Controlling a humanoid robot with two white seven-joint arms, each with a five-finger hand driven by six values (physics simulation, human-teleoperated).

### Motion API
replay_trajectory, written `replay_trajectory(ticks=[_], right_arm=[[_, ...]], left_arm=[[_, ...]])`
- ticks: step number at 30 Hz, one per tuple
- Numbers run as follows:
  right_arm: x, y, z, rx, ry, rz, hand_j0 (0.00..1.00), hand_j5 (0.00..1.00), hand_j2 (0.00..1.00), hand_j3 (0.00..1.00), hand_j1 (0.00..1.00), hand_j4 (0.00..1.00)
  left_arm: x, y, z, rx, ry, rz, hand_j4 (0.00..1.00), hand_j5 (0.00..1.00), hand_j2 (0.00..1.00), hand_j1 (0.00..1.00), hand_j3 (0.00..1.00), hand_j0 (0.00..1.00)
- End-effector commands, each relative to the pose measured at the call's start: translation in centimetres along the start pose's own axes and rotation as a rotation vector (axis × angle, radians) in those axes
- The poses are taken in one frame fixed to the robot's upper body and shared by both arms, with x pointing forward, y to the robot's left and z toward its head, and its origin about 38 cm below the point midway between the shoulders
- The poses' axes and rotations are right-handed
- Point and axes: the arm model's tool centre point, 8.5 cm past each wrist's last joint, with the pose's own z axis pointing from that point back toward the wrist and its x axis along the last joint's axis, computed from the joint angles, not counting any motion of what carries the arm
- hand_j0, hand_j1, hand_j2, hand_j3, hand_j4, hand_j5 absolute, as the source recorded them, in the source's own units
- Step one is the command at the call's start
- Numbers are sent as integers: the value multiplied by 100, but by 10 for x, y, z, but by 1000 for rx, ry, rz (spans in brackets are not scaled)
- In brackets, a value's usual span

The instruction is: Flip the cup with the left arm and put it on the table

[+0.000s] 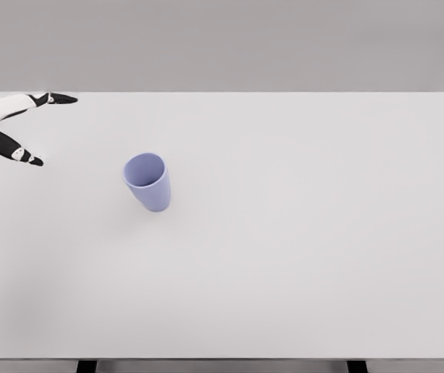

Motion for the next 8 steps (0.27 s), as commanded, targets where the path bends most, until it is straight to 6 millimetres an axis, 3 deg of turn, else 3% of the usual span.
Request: replay_trajectory(ticks=[1, 5, 8], right_arm=[[1, 0, 0, 0, -2, 0, 100, 100, 100, 100, 100, 100], [1, 0, 0, 0, -2, 0, 100, 100, 100, 100, 100, 100], [1, 0, 0, 0, -2, 0, 100, 100, 100, 100, 100, 100]], left_arm=[[-9, -19, 1, -162, 77, -221, 100, 100, 100, 100, 100, 100], [-3, -33, -19, -188, 40, -212, 100, 100, 100, 100, 100, 100], [-3, -33, -19, -188, 40, -212, 100, 100, 100, 100, 100, 100]])
